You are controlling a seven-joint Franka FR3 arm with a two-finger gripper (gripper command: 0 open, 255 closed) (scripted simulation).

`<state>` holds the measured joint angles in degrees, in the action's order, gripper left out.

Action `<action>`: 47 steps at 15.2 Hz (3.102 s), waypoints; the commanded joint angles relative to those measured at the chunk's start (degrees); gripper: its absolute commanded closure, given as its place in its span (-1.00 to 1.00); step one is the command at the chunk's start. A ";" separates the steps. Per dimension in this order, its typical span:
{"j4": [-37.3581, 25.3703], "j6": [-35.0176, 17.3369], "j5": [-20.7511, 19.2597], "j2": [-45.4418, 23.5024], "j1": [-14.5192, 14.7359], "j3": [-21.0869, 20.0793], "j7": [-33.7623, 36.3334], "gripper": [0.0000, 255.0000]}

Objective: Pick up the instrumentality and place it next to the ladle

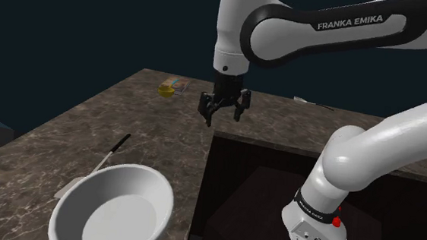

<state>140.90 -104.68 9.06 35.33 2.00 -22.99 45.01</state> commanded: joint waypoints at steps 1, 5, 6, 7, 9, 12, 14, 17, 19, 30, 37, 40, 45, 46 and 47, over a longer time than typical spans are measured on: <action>-1.40 -2.29 0.82 -3.24 -0.47 -2.90 4.63 -1.00; -5.58 -6.45 0.66 -10.86 -2.11 -8.81 13.94 -1.00; -6.83 -7.43 0.20 -12.98 -2.61 -10.26 16.41 -1.00; -8.16 -8.36 -0.43 -15.19 -3.16 -11.72 18.93 -1.00; -11.07 -10.08 -2.34 -19.89 -4.25 -14.57 24.23 -1.00; -16.07 -12.07 -6.92 -27.77 -5.62 -18.44 32.91 -1.00; -19.86 -12.83 -11.12 -33.59 -5.85 -20.36 39.12 -1.00; -26.32 -12.85 -18.25 -42.72 -4.29 -21.38 48.36 -1.00; -31.15 -12.18 -22.67 -48.60 -1.97 -20.73 53.81 -1.00; -56.73 -6.96 -34.70 -71.58 11.79 -13.12 68.61 -1.00; -54.87 -10.18 -35.82 -73.18 11.83 -12.33 69.32 -1.00; -54.87 -10.18 -35.82 -73.18 11.83 -12.33 69.33 -1.00; -54.88 -10.17 -35.82 -73.18 11.84 -12.33 69.32 1.00; -54.87 -10.16 -35.81 -73.16 11.82 -12.34 69.31 1.00; -54.92 -10.15 -35.82 -73.18 11.82 -12.33 69.28 1.00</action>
<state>85.95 -114.36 -26.64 -37.36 13.82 -35.54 114.30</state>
